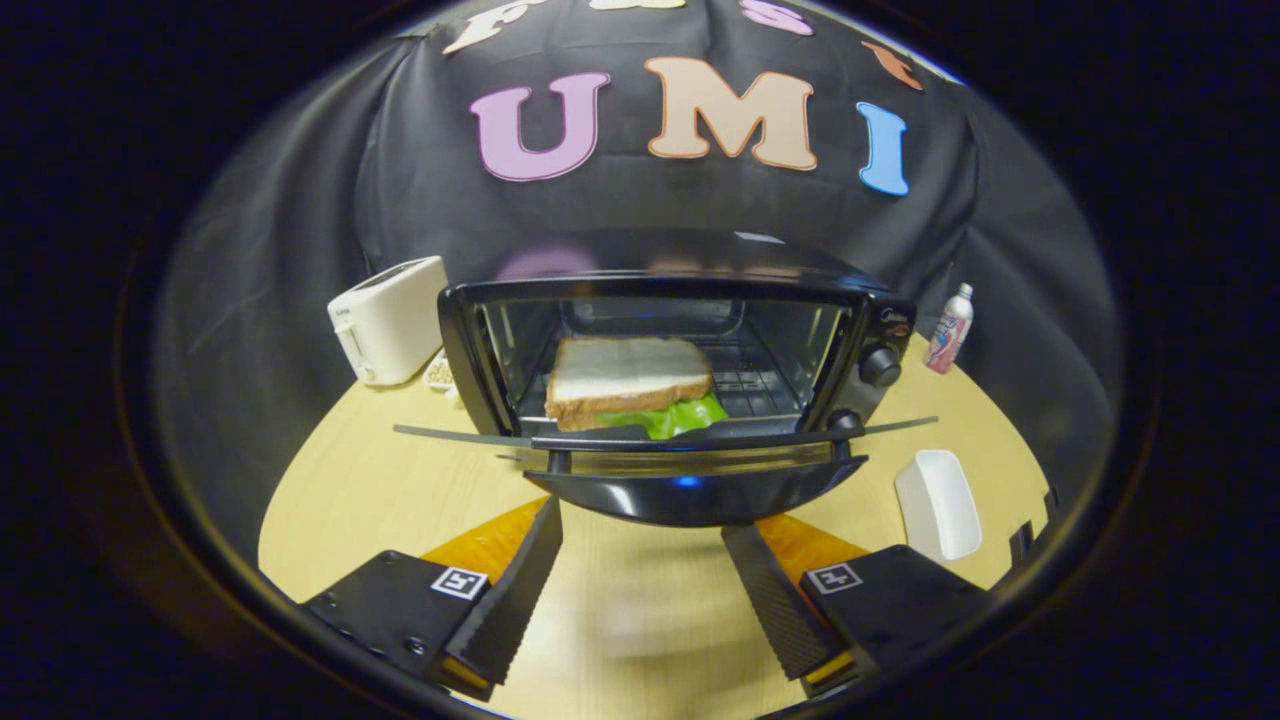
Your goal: Open the toaster oven, put the food inside, and close the toaster oven door.
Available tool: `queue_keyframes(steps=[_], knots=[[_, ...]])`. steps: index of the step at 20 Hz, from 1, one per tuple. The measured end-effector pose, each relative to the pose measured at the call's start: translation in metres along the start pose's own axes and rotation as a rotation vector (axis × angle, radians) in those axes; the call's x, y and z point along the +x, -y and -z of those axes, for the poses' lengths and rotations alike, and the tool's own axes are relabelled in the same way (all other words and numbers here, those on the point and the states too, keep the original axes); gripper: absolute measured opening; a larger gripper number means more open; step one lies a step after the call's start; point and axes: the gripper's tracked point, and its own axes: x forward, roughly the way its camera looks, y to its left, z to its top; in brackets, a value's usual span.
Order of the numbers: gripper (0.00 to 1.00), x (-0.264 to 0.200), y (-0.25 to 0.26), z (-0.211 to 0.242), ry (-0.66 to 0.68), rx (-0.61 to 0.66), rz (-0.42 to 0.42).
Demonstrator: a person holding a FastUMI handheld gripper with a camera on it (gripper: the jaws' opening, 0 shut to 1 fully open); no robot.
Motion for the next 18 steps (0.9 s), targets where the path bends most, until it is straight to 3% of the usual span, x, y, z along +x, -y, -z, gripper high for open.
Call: queue_keyframes(steps=[11, 18], knots=[[1.00, 0.017, -0.011, -0.058, 0.089, 0.051, -0.018], [0.99, 0.013, -0.010, -0.068, 0.113, 0.078, -0.018]])
